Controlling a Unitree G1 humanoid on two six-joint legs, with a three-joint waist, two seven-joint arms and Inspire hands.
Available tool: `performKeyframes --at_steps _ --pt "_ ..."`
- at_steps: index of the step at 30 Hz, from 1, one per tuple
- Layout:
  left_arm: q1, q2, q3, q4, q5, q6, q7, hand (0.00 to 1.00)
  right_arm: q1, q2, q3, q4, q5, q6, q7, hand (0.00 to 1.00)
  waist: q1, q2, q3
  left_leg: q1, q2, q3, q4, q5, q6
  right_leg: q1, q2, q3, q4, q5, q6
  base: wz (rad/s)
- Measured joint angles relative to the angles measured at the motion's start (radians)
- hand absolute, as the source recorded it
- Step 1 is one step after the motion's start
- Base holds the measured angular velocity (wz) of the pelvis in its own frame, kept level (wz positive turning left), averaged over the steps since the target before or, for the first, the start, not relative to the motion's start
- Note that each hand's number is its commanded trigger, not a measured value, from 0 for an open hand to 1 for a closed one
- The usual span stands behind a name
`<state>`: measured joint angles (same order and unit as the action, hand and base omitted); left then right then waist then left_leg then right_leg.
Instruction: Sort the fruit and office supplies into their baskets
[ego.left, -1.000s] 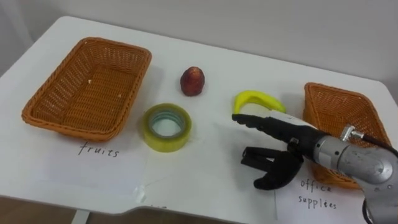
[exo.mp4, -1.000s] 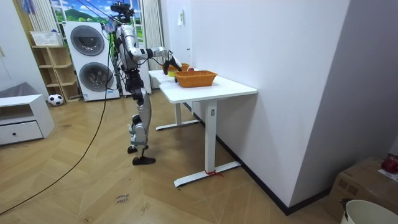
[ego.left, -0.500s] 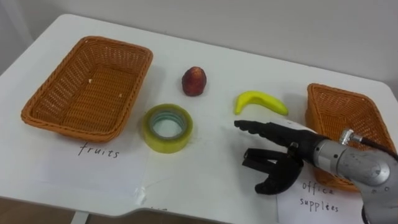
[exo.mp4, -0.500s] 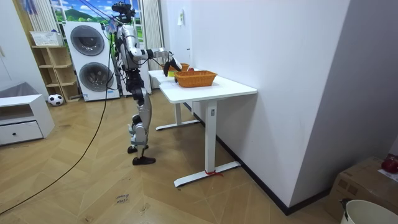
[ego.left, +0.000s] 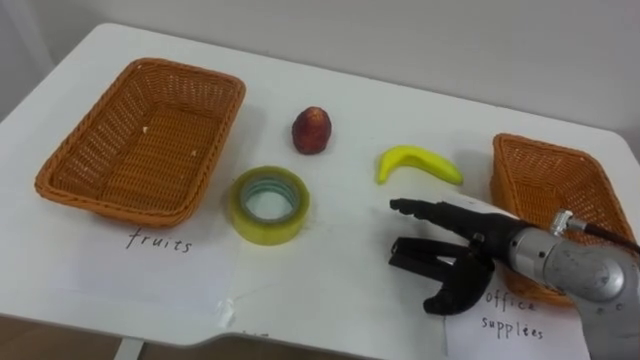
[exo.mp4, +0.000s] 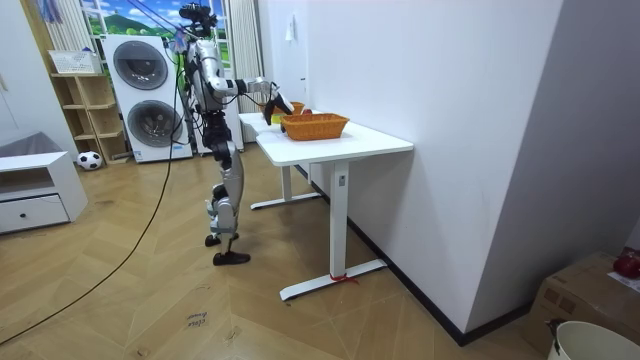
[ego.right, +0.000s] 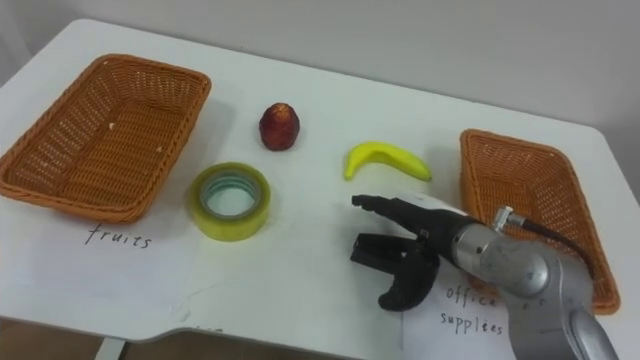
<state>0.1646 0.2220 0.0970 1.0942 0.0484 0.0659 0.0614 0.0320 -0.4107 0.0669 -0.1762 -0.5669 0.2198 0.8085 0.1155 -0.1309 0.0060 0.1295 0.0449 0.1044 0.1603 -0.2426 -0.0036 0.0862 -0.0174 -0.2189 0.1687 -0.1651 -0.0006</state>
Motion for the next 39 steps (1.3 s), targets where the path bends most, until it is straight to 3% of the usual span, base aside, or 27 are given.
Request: performKeyframes --at_steps 17,21,26,31,39 --pt "-0.016 -0.001 0.001 -0.002 -0.001 0.000 -0.023 0.00 0.001 0.000 0.000 0.007 -0.072 0.001 -0.014 0.00 0.001 -0.005 0.0014 0.002 -0.001 0.002 0.001 0.000 0.000 -0.002 0.002 0.019 0.001 0.000 0.000 0.00" --pt "-0.016 -0.002 0.000 -0.002 -0.001 0.000 -0.026 0.00 0.001 0.002 0.000 0.007 -0.110 0.020 -0.013 0.00 0.002 -0.002 0.0025 0.002 0.000 0.003 -0.001 0.000 0.000 -0.004 0.003 0.022 0.001 0.000 0.000 0.00" --pt "-0.016 -0.008 0.000 -0.002 0.000 0.001 -0.025 0.00 0.001 0.030 0.000 0.002 -0.152 0.025 -0.005 0.00 0.002 0.009 0.0005 0.001 0.000 0.006 -0.004 0.000 0.000 -0.006 0.003 0.024 0.001 0.000 0.000 0.00" --pt "-0.014 -0.010 0.000 -0.002 0.000 0.004 -0.021 0.00 0.011 0.047 0.000 0.001 -0.152 0.043 0.002 0.00 0.002 0.022 -0.0075 0.002 -0.002 0.005 -0.003 0.000 0.000 -0.006 0.002 0.025 0.001 0.000 0.000 0.00" --pt "-0.012 -0.012 0.000 -0.002 0.003 0.018 -0.020 0.00 0.011 0.051 0.000 0.001 -0.152 0.045 0.003 0.00 0.002 0.023 -0.0079 0.003 -0.001 0.006 0.001 0.000 0.000 -0.002 0.002 0.026 0.002 0.000 0.000 0.00"
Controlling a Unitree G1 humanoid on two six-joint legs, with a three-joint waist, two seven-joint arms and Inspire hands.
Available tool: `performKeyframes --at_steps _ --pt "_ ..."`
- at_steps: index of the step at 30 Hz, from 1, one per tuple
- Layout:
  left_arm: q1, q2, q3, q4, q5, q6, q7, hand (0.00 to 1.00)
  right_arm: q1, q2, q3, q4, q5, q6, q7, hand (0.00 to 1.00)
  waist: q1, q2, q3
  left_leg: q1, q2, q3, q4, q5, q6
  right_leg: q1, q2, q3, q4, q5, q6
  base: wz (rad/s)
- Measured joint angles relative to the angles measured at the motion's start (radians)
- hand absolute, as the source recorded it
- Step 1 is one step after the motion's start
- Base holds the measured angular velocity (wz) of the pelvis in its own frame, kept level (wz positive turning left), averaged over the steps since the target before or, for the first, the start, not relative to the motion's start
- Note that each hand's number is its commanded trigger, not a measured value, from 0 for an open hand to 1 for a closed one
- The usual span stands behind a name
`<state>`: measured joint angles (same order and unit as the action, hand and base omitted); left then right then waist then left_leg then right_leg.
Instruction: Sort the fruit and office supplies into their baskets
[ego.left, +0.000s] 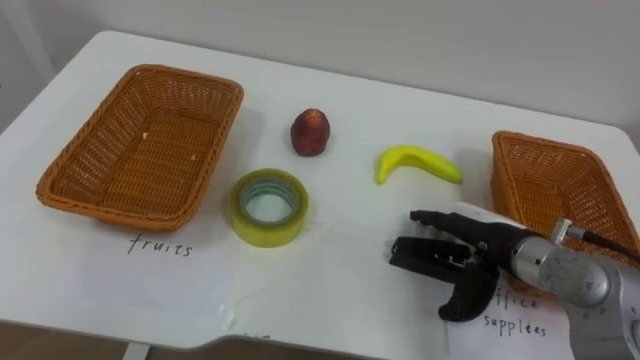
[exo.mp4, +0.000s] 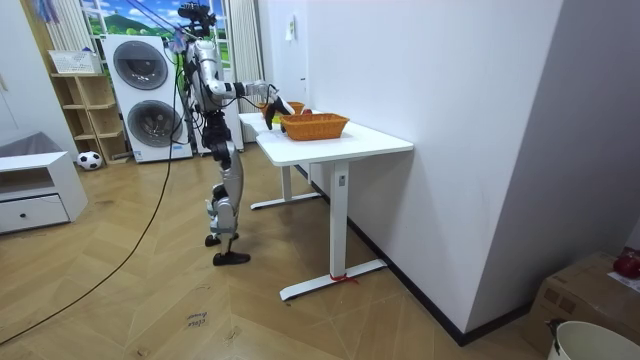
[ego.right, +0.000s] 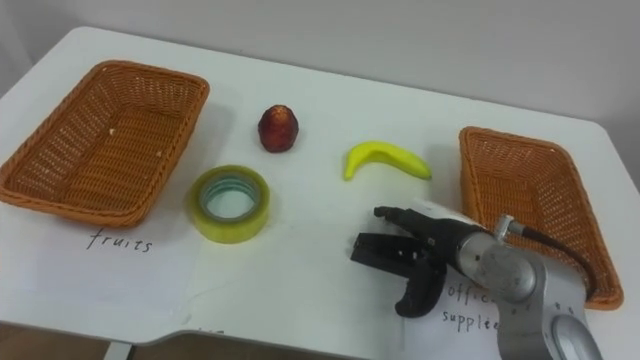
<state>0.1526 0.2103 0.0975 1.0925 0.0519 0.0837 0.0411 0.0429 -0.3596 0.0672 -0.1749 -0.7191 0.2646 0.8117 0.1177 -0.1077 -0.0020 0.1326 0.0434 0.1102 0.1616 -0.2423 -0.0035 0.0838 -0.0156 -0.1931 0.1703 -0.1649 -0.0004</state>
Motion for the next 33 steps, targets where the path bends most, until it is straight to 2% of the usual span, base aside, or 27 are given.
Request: performKeyframes --at_steps 5,16,17,33 --pt "0.007 0.000 -0.001 0.000 0.000 0.002 0.015 0.00 0.004 0.020 0.000 0.000 0.000 0.000 0.005 0.00 0.000 0.001 0.0009 0.000 0.000 0.000 0.000 0.000 0.000 0.001 0.000 -0.001 0.001 0.000 0.000 0.00" --pt "0.016 -0.002 -0.001 -0.013 0.001 0.021 0.040 0.00 0.016 0.022 0.020 -0.023 -0.030 0.020 -0.004 0.00 0.000 0.001 0.0016 -0.001 0.000 0.000 -0.006 0.000 0.000 -0.003 0.001 -0.001 0.000 0.000 0.000 0.00" --pt "0.015 -0.002 -0.001 -0.015 0.001 0.021 0.042 0.00 0.016 0.022 0.026 -0.025 -0.036 0.021 -0.007 1.00 0.000 0.001 0.0015 -0.001 0.000 0.000 -0.006 0.000 0.000 -0.003 0.001 -0.001 0.000 0.000 0.000 0.00" --pt "0.016 -0.003 -0.033 -0.024 -0.001 0.021 0.067 0.00 0.014 0.022 0.031 -0.036 -0.076 0.032 -0.083 1.00 0.000 0.011 0.0021 0.000 0.000 -0.001 -0.009 0.000 0.000 -0.002 0.001 0.001 -0.002 0.000 0.000 0.00"
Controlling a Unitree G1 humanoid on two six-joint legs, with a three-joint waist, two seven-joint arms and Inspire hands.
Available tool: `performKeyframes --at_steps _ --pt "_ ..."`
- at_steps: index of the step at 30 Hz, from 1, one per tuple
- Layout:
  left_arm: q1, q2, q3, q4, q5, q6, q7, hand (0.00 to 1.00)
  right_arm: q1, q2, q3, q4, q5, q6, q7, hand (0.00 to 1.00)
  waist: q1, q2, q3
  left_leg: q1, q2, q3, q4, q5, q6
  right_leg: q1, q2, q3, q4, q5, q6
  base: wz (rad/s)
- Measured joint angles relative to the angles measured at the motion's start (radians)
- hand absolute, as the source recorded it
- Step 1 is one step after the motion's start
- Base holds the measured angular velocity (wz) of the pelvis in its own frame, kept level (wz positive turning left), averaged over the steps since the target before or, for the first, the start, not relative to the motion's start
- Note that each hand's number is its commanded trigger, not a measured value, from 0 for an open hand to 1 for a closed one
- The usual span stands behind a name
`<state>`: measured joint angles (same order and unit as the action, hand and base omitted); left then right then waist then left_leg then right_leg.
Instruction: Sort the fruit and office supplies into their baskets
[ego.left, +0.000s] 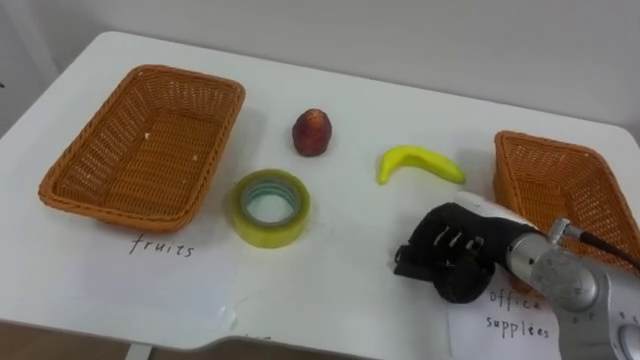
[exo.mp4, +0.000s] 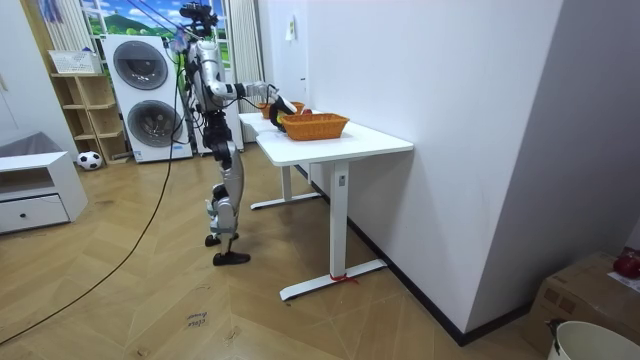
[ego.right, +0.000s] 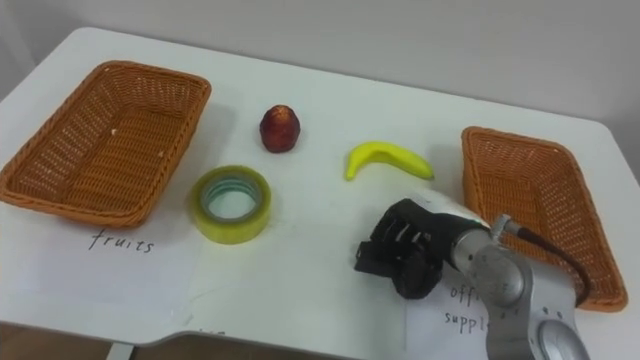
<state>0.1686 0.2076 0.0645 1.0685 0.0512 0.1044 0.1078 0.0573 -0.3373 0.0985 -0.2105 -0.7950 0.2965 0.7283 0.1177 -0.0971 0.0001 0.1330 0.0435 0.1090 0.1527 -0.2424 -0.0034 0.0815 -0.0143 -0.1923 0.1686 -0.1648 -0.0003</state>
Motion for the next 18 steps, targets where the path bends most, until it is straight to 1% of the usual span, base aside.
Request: performKeyframes --at_steps 4,9,18 --pt "0.002 0.000 0.000 -0.013 0.000 -0.001 0.000 0.00 0.001 0.002 0.000 0.000 0.007 0.001 0.001 1.00 0.000 0.000 0.0001 0.001 -0.001 0.000 0.000 0.000 0.000 0.000 -0.001 0.002 0.000 0.000 0.000 0.00" --pt "0.002 0.000 0.000 -0.027 -0.003 -0.001 0.000 0.00 0.003 0.013 0.000 0.001 0.007 0.001 -0.006 1.00 -0.001 0.000 0.0002 0.001 -0.001 0.001 0.002 0.000 0.000 0.000 -0.001 0.002 0.000 0.000 0.000 0.00" --pt "0.002 -0.001 0.000 -0.025 -0.004 -0.001 0.000 0.00 0.002 0.017 0.000 0.001 0.021 -0.001 -0.005 1.00 -0.001 0.000 0.0004 0.003 -0.001 -0.001 0.001 0.001 0.001 0.001 -0.001 -0.002 0.004 0.000 0.000 0.00"
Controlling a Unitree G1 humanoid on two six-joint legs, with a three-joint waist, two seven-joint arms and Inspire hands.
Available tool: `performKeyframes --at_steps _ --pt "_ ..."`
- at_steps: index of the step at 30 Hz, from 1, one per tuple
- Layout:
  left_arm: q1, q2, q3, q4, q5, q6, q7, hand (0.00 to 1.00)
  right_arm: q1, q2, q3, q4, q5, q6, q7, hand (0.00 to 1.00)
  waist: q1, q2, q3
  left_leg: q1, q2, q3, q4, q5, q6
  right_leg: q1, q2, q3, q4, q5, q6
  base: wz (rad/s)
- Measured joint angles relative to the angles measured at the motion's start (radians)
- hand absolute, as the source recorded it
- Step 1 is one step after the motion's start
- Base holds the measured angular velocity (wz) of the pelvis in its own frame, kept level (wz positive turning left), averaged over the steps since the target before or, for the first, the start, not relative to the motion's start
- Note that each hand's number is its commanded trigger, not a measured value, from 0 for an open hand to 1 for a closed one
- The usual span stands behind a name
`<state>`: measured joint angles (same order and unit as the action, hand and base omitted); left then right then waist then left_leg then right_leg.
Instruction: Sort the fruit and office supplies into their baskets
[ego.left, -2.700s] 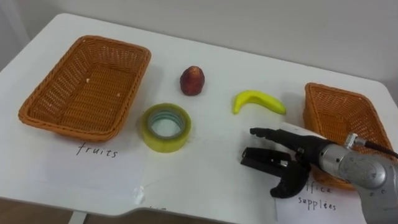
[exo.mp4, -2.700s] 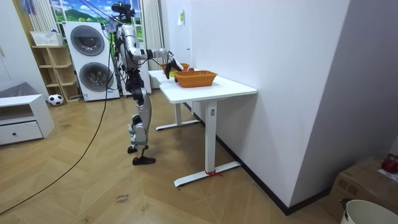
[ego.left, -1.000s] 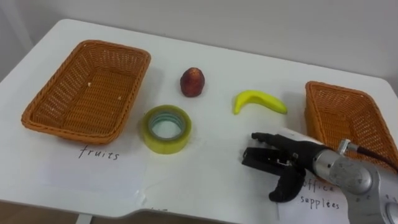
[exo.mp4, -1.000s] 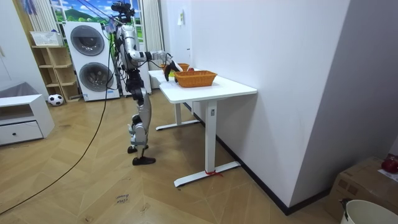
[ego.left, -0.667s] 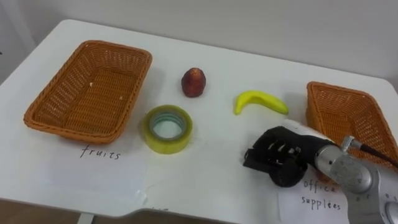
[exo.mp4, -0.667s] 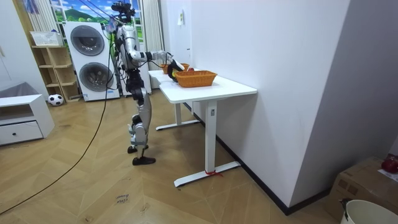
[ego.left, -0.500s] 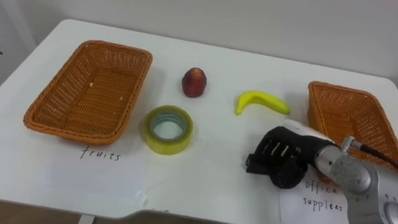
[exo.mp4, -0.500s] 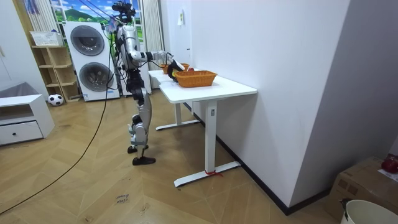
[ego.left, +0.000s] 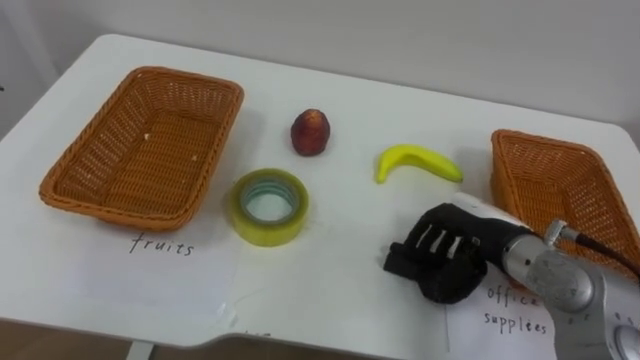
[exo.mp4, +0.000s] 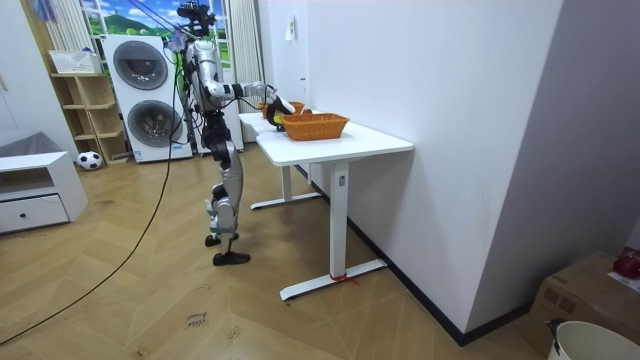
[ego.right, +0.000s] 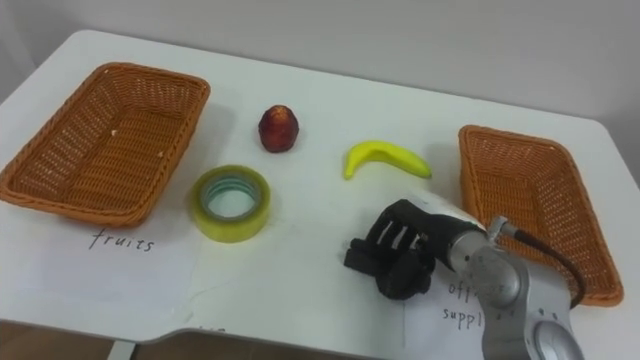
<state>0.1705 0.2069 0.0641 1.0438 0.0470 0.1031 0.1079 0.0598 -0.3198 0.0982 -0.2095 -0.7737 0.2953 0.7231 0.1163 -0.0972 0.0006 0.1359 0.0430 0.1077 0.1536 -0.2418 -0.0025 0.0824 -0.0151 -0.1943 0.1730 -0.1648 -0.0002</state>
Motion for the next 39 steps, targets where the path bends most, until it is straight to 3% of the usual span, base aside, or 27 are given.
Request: performKeyframes --at_steps 7,13,22,32,39 --pt "0.007 -0.014 0.013 -0.002 -0.018 -0.001 0.014 0.00 -0.001 0.001 -0.005 0.000 0.081 -0.004 0.000 1.00 -0.001 0.002 0.0041 0.003 -0.001 -0.002 -0.001 0.000 0.000 0.001 0.000 0.006 -0.002 0.000 0.000 0.00" --pt "0.021 -0.023 0.013 -0.002 -0.019 -0.020 0.017 0.00 -0.006 0.002 -0.049 -0.005 0.127 -0.039 -0.047 1.00 -0.007 -0.002 0.0089 -0.001 -0.001 -0.004 -0.001 0.000 0.000 0.000 -0.001 0.006 -0.006 0.000 0.000 0.01" --pt "0.029 -0.028 0.042 0.002 -0.016 -0.024 0.011 0.00 -0.007 0.002 -0.158 -0.115 0.224 -0.057 -0.118 1.00 -0.019 -0.009 0.0046 -0.004 -0.002 0.000 -0.001 0.000 0.000 -0.002 -0.002 0.006 -0.005 -0.001 0.001 0.00" --pt "0.047 -0.031 0.062 0.003 -0.015 -0.024 -0.003 0.00 -0.082 0.002 -0.205 -0.137 0.232 -0.084 -0.188 1.00 -0.057 -0.010 0.0026 -0.005 -0.002 0.002 0.001 0.000 0.000 -0.002 -0.001 0.006 -0.005 -0.001 0.001 0.00" --pt "0.065 -0.036 0.094 0.002 -0.014 -0.026 -0.012 0.00 -0.085 0.001 -0.263 -0.160 0.241 -0.100 -0.213 1.00 -0.060 -0.009 0.0020 -0.003 -0.002 -0.001 0.002 0.000 0.000 0.000 -0.001 0.006 -0.004 -0.001 0.001 0.00"
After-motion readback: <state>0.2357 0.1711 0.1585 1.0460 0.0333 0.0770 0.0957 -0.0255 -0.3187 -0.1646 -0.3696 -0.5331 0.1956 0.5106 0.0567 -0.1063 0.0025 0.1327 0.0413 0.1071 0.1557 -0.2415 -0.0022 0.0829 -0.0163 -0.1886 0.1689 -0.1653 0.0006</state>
